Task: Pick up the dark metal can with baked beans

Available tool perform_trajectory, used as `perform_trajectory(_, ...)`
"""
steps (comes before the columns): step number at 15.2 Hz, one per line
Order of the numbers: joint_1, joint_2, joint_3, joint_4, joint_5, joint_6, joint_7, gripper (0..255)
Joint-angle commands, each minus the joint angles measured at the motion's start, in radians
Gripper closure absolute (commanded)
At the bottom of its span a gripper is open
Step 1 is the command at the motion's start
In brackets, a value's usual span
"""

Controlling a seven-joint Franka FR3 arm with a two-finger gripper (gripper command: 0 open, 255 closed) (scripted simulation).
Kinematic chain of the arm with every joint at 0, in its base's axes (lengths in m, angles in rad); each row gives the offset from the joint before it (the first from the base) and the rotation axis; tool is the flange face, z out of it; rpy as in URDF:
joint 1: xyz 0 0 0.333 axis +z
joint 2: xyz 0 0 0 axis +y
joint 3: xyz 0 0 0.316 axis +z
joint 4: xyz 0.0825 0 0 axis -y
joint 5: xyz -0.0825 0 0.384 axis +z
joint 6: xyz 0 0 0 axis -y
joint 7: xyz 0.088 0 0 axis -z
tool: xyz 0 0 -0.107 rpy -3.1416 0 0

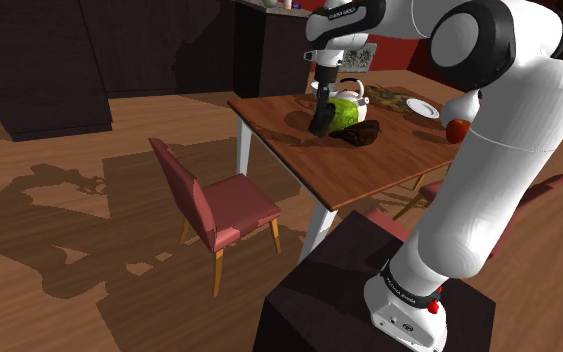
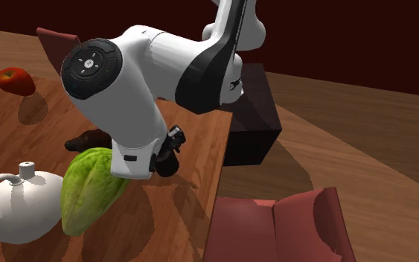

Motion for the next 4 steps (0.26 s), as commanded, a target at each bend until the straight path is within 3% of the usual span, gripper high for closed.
perform_trajectory(1, -0.001, -0.004, -0.002, 0.022, -0.002, -0.026, -0.001, 255)
perform_trajectory(4, -0.001, -0.006, -0.002, 0.035, -0.003, -0.04, -0.001, 255)
